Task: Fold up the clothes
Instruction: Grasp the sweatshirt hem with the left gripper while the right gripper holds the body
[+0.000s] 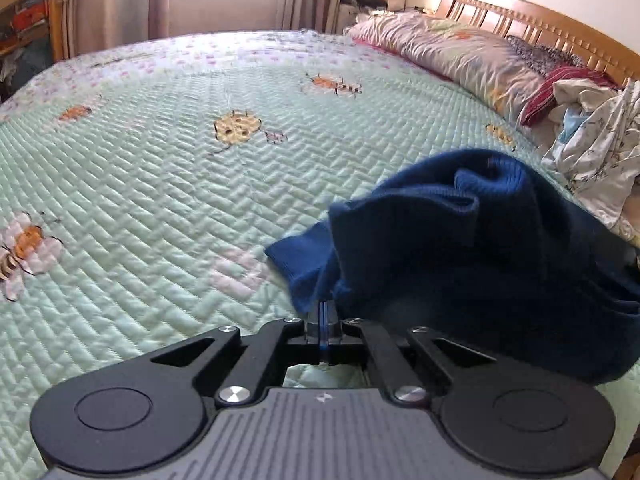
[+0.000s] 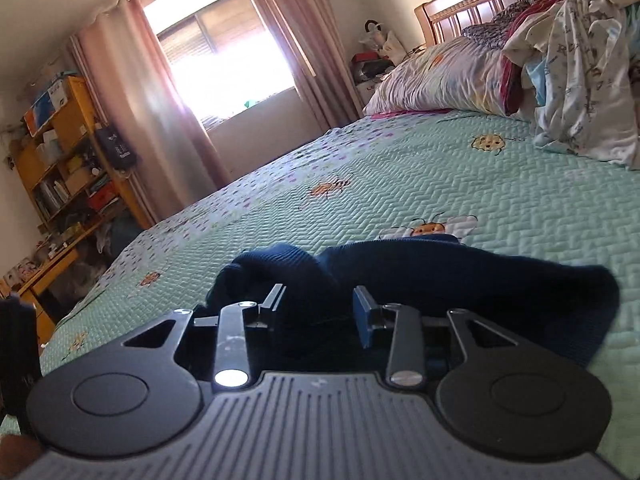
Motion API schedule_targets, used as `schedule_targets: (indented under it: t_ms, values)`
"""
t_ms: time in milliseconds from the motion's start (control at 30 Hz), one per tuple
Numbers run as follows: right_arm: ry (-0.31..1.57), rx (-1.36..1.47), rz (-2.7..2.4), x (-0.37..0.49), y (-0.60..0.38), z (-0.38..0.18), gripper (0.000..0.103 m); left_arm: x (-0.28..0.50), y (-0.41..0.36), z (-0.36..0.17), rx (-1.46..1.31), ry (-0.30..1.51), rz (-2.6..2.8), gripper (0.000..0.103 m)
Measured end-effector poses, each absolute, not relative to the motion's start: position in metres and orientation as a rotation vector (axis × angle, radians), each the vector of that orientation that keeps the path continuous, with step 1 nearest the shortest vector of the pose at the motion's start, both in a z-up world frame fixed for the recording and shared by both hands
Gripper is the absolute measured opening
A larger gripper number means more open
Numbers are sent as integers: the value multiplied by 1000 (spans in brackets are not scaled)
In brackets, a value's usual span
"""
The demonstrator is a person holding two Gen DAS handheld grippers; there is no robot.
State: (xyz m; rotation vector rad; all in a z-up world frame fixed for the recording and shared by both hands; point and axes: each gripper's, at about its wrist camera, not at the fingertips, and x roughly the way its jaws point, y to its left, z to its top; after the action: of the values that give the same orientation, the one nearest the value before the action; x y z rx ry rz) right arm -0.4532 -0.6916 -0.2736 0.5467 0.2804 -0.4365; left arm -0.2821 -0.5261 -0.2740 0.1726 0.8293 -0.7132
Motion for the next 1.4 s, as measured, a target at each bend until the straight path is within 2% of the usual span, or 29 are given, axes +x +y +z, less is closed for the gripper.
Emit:
schedule_targets:
  t_ms: [33, 67, 133, 200, 367, 533, 700, 967, 1100, 1267, 1300, 1367, 1400]
  values:
    - [289, 544, -434, -456, -688, -274, 40, -279, -526, -276, 177, 867, -723, 17]
    - [297, 541, -431, -458, -685, -275, 42, -273, -525, -278, 163, 898, -730, 29]
    - [314, 537, -426, -463, -679, -276, 45, -270, -517, -287, 115, 910, -707, 79]
    - [323, 549, -422, -464, -675, -280, 45, -266, -507, -296, 74, 867, -671, 98]
    - [364, 558, -407, -460, -672, -291, 45, -247, -500, -314, -91, 904, -806, 97]
    - [389, 593, -422, -457, -679, -303, 45, -247, -520, -315, -118, 894, -901, 94]
    - [387, 601, -440, -463, -683, -303, 46, -262, -494, -313, -239, 868, -1033, 92]
    - [394, 612, -454, -468, -679, -302, 47, -268, -548, -300, -166, 869, -1179, 90]
    - [386, 607, -475, -473, -685, -300, 50, -294, -546, -290, -127, 812, -1255, 97]
    - [393, 645, -485, -474, -692, -307, 50, -283, -562, -302, -104, 855, -1194, 95]
    - [394, 641, -483, -474, -692, -307, 50, -280, -568, -304, -87, 865, -1169, 89]
    - [394, 635, -482, -475, -691, -306, 50, -274, -579, -308, -52, 882, -1119, 59]
    - [393, 633, -484, -475, -692, -306, 51, -273, -578, -307, -39, 878, -1093, 24]
